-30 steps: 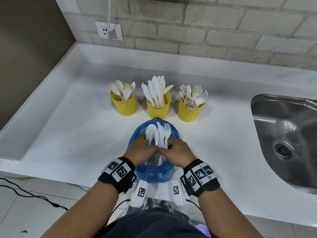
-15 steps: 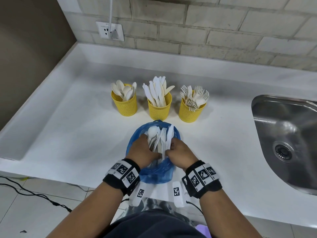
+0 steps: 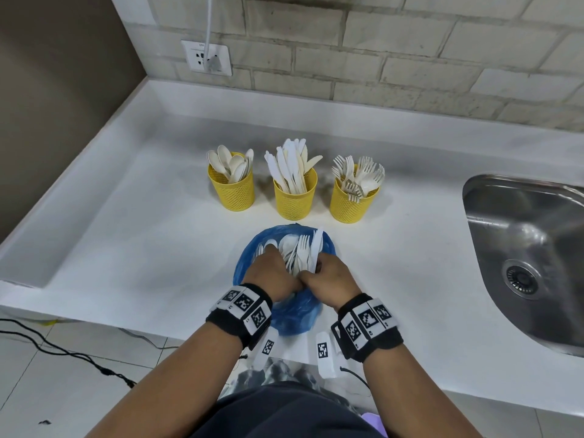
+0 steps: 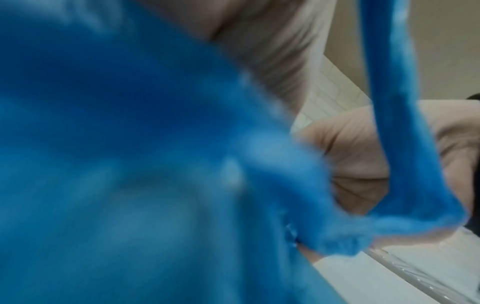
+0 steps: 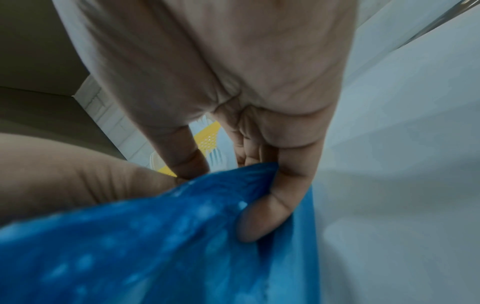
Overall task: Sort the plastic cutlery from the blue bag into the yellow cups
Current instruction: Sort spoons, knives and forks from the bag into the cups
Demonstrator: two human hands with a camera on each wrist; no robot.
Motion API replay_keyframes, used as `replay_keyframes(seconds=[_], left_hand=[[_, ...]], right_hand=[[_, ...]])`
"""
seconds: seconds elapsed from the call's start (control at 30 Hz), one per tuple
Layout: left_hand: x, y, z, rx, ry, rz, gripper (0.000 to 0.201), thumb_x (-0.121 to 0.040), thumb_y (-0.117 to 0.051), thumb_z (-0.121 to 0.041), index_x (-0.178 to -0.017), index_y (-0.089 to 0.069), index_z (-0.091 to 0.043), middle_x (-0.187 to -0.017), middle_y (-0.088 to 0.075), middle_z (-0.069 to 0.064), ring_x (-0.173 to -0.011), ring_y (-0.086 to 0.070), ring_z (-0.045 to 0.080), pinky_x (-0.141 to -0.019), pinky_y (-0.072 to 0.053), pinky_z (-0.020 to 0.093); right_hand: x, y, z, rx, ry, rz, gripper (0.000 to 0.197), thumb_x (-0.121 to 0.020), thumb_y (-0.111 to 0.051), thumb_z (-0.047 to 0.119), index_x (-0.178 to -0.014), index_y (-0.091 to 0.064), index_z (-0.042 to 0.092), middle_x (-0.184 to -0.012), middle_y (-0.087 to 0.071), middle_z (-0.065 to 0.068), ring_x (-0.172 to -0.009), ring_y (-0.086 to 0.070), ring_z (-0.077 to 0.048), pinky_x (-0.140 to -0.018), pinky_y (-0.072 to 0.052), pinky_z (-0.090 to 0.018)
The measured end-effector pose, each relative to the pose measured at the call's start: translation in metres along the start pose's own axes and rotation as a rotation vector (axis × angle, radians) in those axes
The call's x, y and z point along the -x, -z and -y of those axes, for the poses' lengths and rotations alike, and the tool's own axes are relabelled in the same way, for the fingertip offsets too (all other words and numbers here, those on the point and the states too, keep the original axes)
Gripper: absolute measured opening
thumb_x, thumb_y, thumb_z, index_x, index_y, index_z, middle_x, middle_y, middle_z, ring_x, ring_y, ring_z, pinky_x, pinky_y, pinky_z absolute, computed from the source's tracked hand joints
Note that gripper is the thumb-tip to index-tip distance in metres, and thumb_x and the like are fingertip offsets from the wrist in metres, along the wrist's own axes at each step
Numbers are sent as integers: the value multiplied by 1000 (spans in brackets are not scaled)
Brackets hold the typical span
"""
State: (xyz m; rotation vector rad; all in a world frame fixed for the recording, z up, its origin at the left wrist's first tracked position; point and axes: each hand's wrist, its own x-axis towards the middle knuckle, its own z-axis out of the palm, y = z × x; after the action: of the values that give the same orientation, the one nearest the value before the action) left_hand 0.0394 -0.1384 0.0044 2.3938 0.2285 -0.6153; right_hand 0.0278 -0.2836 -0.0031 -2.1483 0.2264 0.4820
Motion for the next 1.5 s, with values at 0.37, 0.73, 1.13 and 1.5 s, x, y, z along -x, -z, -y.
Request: replay_keyframes(seconds=[0.37,0.73,1.13,1.5], left_hand=[[8,-1,-1,-75,-14,-68,28,-75,-72,-40,-77,-64,-14,-76,-65,2,-72,-64,21,-61,-49,29],[11,4,1,53,-99,-142,24,-82,-65,-34,-99,-59,-17,-95,-66,0,-92,-63,25,-80,-49,32],[9,1,7,122,-137,-88,55,-69,-84,-44,-109,-56,-20,-99,-68,-5,-93,-65,15,-81,-53,31],[8,8,10,156,-151,-153,40,-78,-75,-26,-112,-54,-18,-99,-65,-3,-92,-61,20,-78,-47,31]], right_hand=[[9,10,-2,-42,-3,-69,23,-88,-65,15,-78,-48,28,-79,-57,10,-83,-58,-17,-72,-42,-27],[8,2,-5,-186,-97,-91,22,-77,-72,23,-89,-54,29,-86,-66,3,-89,-70,-25,-86,-60,-48],[8,-1,0,-224,-20,-103,17,-74,-59,17,-85,-65,29,-90,-75,1,-92,-71,-20,-92,-57,-44],[7,8,4,-136,1,-49,16,-84,-59,18,-91,-69,29,-94,-72,5,-94,-71,-19,-93,-57,-41]])
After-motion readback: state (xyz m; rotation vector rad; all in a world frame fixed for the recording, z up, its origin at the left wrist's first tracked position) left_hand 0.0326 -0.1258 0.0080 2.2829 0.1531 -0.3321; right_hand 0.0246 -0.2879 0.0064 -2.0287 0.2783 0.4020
